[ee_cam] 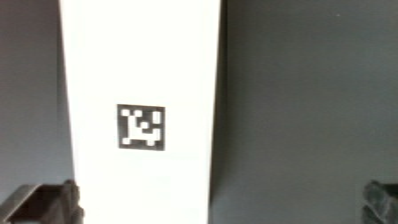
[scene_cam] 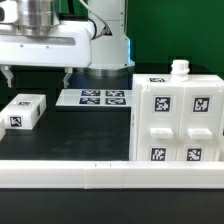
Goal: Assemble cabinet
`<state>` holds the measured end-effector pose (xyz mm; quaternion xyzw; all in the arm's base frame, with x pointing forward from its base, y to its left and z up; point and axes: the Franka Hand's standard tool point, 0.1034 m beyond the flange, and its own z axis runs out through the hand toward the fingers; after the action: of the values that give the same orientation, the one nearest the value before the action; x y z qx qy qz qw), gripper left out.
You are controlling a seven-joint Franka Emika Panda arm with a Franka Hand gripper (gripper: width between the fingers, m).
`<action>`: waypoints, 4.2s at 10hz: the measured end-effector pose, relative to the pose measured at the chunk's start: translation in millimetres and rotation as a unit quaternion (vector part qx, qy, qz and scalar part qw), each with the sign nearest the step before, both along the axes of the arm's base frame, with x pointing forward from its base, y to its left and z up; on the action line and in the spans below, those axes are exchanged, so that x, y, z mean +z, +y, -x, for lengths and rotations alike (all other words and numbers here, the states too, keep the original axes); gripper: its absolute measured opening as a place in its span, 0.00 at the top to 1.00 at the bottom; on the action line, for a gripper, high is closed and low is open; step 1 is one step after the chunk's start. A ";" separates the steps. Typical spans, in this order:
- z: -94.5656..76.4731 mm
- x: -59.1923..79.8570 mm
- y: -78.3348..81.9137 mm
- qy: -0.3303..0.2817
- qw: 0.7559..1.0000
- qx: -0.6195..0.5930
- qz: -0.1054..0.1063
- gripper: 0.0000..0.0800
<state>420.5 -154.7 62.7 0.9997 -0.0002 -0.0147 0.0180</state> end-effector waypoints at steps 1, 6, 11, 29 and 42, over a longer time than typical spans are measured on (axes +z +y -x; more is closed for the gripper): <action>1.4 0.0 -5.6 0.000 1.000 0.006 0.001 0.00; 13.9 -20.3 -27.0 0.013 0.999 0.036 0.003 0.00; 20.3 -40.5 -28.3 0.023 0.999 0.038 0.007 0.00; -22.3 64.8 59.4 0.009 1.000 -0.004 -0.029 0.30; -108.3 144.1 160.9 0.044 0.994 -0.096 -0.025 0.30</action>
Offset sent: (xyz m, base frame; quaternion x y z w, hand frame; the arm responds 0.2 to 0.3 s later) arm -0.0030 -0.0034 -0.0098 0.0037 0.0100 -0.0133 0.9999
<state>528.7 6.1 206.8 0.9936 -0.0954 -0.0602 -0.0088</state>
